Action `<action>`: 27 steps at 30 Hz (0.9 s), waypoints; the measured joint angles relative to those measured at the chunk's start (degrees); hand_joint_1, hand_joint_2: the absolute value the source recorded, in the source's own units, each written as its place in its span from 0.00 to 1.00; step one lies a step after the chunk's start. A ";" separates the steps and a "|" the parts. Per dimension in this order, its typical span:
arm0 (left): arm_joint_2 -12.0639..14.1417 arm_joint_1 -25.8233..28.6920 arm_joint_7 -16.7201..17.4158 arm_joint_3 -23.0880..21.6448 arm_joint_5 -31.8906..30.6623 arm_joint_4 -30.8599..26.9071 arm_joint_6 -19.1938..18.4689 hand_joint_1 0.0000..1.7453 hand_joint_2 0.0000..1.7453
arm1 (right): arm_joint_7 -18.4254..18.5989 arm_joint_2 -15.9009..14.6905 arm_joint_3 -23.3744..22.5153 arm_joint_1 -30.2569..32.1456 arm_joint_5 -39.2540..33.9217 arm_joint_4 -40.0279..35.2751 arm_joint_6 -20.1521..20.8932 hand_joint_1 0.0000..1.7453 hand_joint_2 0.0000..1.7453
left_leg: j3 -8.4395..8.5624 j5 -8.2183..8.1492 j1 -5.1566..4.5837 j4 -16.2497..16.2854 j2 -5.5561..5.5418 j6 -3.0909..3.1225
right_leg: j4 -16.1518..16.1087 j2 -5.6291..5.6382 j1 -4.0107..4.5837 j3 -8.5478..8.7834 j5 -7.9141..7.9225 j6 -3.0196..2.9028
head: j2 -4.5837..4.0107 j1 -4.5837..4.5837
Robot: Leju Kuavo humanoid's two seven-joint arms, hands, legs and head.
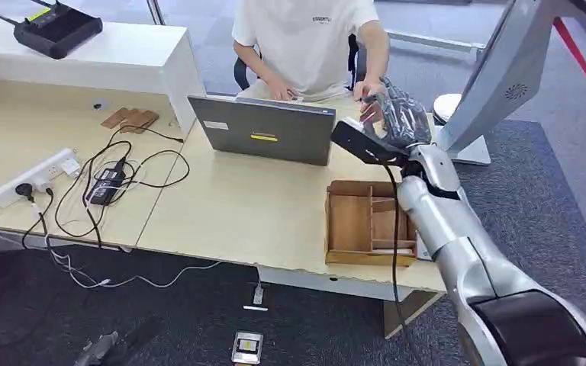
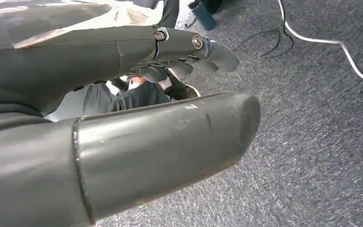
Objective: Pass the card to the sensor for recognition and then transmit it.
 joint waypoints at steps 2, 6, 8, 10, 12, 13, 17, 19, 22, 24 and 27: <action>-0.02 -0.01 0.02 -0.15 -0.04 -0.02 0.00 0.00 0.00 | -0.04 0.15 0.00 -0.22 -0.02 0.88 -0.79 0.00 1.00 | 0.00 0.00 0.00 0.00 0.00 0.00 | 0.00 0.00 0.00 0.00 0.00 0.00 | 0.00 0.00; -0.04 -0.01 0.02 -0.35 -0.11 -0.02 0.00 0.00 0.00 | -0.81 0.31 0.00 -0.54 -0.07 1.84 -2.21 0.00 1.00 | -0.01 0.00 0.00 0.00 0.00 0.00 | 0.00 0.00 0.00 0.00 0.00 0.00 | 0.00 0.00; -0.04 0.00 0.02 -0.35 -0.13 -0.04 0.00 0.00 0.00 | -1.62 0.33 0.00 -0.94 -0.20 2.28 -3.37 0.00 1.00 | -0.01 0.00 0.00 0.00 0.01 0.00 | 0.00 0.00 0.00 0.00 0.00 0.00 | 0.00 0.00; -0.04 0.01 0.00 -0.35 -0.09 -0.04 0.00 0.00 0.00 | -2.73 0.31 0.00 -1.32 -0.20 2.45 -5.08 0.00 1.00 | -0.01 0.00 0.00 0.01 0.01 0.00 | 0.00 0.00 0.00 0.00 0.00 0.00 | 0.00 0.00; -0.04 0.04 -0.20 -0.35 0.26 -0.04 0.04 0.00 0.00 | -4.02 0.22 0.00 -1.65 0.00 2.43 -6.69 0.00 1.00 | 0.00 0.00 0.00 0.01 0.01 0.00 | 0.00 0.00 0.00 0.01 0.00 0.00 | 0.00 0.00; -0.04 0.10 -0.33 -0.35 0.52 -0.04 0.09 0.00 0.00 | -4.87 -0.02 0.00 -1.75 0.39 2.34 -7.65 0.00 1.00 | 0.00 0.00 0.00 0.01 0.01 0.00 | 0.00 0.00 0.00 0.01 0.00 0.00 | 0.00 0.00; 0.00 0.48 -0.70 -0.35 1.12 -0.04 0.18 0.00 0.00 | -6.10 -0.66 0.07 -2.04 0.83 1.58 -9.18 0.00 1.00 | 0.00 0.00 0.00 0.01 0.01 0.00 | 0.00 0.00 0.00 0.01 0.00 0.00 | 0.00 -0.02; 0.00 0.50 -0.79 -0.35 1.20 -0.04 0.17 0.00 0.00 | -6.27 -1.03 0.07 -2.23 0.85 1.51 -9.42 0.00 1.00 | -0.01 0.00 0.00 0.01 0.00 0.00 | 0.00 0.00 0.00 0.01 0.00 0.00 | 0.00 0.00; 0.02 0.56 -0.94 -0.33 1.60 -0.02 0.33 0.00 0.00 | -6.80 -1.25 0.11 -2.20 1.07 1.44 -9.82 0.00 1.00 | 0.00 0.00 0.00 0.01 0.01 0.00 | 0.00 0.01 0.00 -0.01 0.00 0.00 | 0.00 -0.02; 0.07 1.02 -1.42 -0.09 2.65 -0.02 0.88 0.00 0.00 | -8.22 -2.87 0.24 -2.18 1.46 0.26 -11.96 0.00 1.00 | 0.00 0.00 0.00 0.03 -0.01 0.00 | -0.01 0.00 0.00 0.00 0.00 0.00 | 0.00 -0.02; 0.26 2.74 -2.41 0.77 4.79 -0.02 2.15 0.00 0.00 | -9.99 -6.06 0.06 -1.83 1.20 -1.84 -15.59 0.00 1.00 | 0.02 -0.01 0.01 0.04 -0.01 0.01 | -0.08 0.00 0.00 0.02 0.00 0.01 | 0.00 0.00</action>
